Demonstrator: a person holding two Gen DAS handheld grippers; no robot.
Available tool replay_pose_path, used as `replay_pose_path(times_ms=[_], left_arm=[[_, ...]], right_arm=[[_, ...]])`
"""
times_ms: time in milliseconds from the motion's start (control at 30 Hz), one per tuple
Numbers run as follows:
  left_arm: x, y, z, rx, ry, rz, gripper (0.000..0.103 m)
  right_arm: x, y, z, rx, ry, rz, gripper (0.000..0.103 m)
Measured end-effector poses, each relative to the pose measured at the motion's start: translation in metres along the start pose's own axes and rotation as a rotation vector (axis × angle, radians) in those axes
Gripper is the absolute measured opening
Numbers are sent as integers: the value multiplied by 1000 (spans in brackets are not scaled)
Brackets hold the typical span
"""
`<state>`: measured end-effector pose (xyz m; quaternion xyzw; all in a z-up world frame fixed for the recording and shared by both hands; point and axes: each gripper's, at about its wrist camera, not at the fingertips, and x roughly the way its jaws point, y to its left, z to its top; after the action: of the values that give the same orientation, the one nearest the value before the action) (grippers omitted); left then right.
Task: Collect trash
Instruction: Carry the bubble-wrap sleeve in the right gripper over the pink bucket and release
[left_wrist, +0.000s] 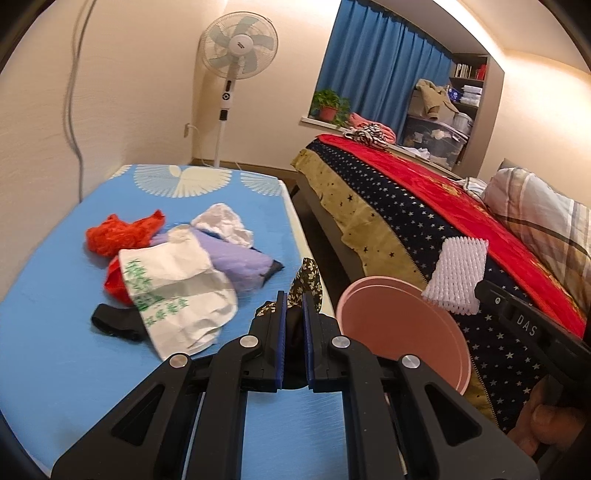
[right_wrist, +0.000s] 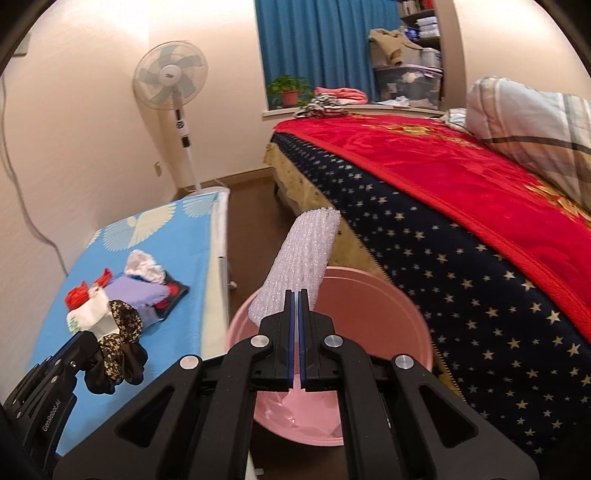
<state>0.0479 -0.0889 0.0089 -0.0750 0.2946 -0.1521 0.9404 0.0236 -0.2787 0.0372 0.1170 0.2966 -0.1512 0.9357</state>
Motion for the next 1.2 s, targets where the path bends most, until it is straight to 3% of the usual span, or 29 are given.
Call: replay_pose_path(times_ms=[600,867,933,1000,1033,1067,1200], left_arm=[[28,-28,5,28,29,-100,8],[47,-44,6,29,65,-178,8],[56,-48,8,17,96,-246,11],[59,-51,8,16,108,-269,21],[59,-50,8,10,103,-271,31],[59,-49,8,3,101,-271,34],[57,-42,9,-19,102,-255,34]], right_arm=[[15,-19,-2,9,19,-96,2],[20,-33,-4,20,32,-132,3],[21,-36,-3,30,34,-139,6],[23,-40,-3,42,42,-147,14],[24,-43,-2,53,44,-155,27],[24,-44,-2,65,49,-166,41],[25,-42,-1,73,43,-170,44]])
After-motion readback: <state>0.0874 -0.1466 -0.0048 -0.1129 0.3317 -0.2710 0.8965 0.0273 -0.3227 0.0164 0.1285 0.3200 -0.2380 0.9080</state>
